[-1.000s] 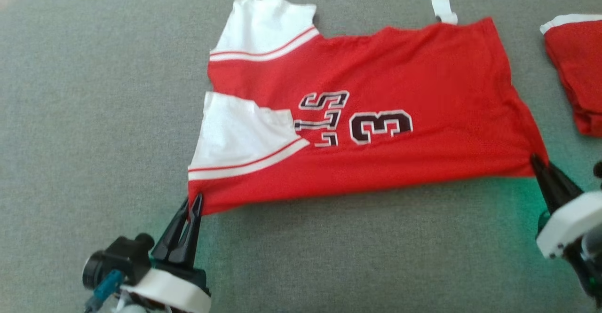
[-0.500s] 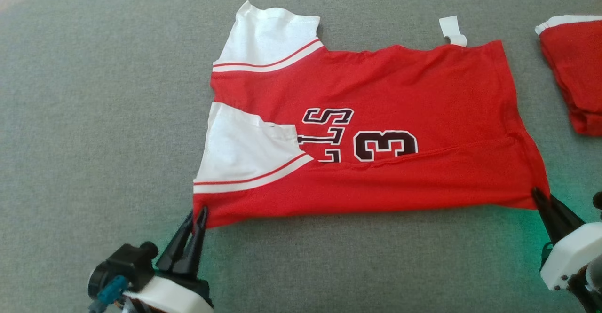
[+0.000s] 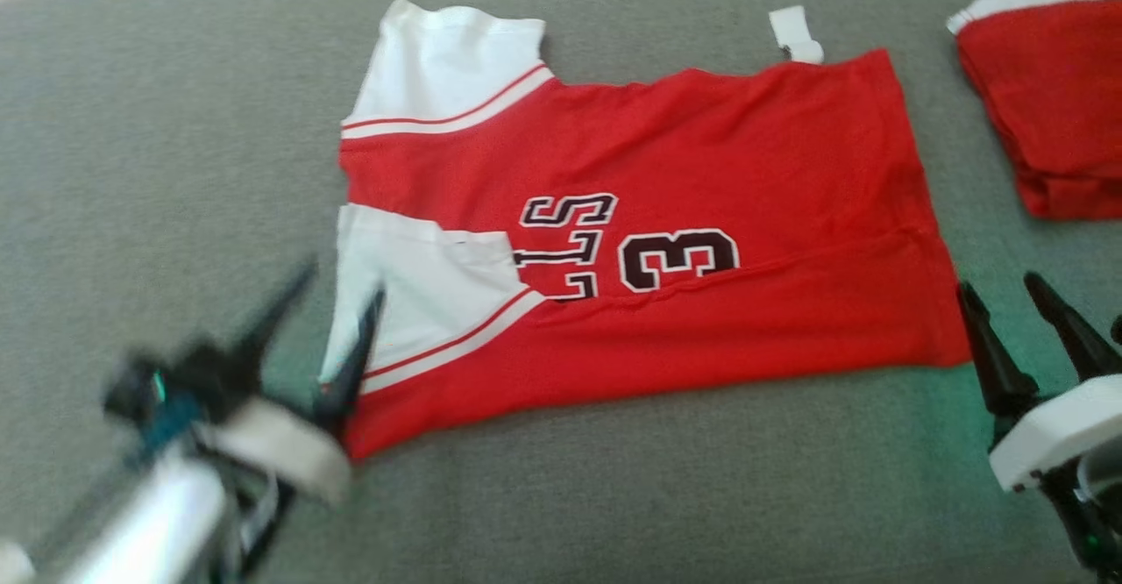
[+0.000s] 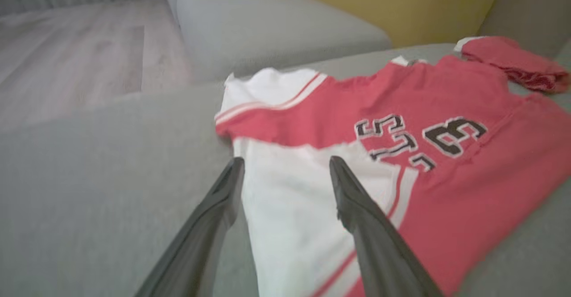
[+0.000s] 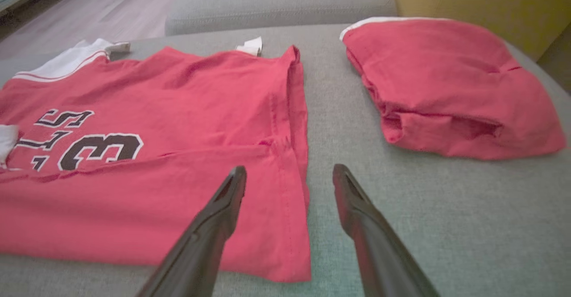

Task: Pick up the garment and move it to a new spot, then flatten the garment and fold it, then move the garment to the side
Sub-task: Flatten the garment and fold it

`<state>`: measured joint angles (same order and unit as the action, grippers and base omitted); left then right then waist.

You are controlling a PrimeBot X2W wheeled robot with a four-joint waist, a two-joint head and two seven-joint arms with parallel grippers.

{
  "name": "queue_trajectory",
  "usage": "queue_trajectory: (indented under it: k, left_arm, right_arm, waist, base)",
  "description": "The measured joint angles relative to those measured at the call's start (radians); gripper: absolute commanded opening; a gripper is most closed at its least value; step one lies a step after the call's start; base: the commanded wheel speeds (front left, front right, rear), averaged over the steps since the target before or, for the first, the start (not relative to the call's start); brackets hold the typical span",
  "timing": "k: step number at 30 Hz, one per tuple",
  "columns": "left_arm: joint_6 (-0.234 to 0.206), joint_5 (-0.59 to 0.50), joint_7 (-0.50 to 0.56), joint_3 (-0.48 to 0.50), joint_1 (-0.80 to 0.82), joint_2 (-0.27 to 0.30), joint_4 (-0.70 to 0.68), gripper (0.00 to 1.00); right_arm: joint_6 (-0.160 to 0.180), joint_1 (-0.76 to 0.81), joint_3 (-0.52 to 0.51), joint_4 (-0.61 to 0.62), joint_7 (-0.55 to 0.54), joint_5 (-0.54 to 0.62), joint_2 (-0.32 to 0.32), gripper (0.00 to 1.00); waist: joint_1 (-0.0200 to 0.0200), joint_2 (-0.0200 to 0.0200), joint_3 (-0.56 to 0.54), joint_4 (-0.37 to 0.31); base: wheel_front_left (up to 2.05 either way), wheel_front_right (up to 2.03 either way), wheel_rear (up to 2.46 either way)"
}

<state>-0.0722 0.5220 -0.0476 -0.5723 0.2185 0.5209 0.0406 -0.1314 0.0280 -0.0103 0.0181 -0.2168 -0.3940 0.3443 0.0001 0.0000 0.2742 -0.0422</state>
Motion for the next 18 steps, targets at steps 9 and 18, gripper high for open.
queue_trajectory:
  k: [9, 18]
  left_arm:
    - [0.140, 0.010, 0.216, 0.033, 0.406, 0.078, 0.021, 1.00]
    - [0.197, 0.206, 0.594, -0.070, 0.753, 0.143, 0.191, 1.00]
  right_arm:
    - [0.000, -0.055, 0.019, 0.007, 0.099, 0.032, -0.055, 1.00]
    - [0.000, -0.103, 0.055, -0.004, 0.139, 0.033, -0.071, 1.00]
  waist:
    - [0.0001, 0.0000, 0.075, -0.080]
    - [0.0002, 0.0000, 0.194, -0.162]
  base:
    - [0.00, 0.00, 0.00]
    - [0.00, 0.00, 0.00]
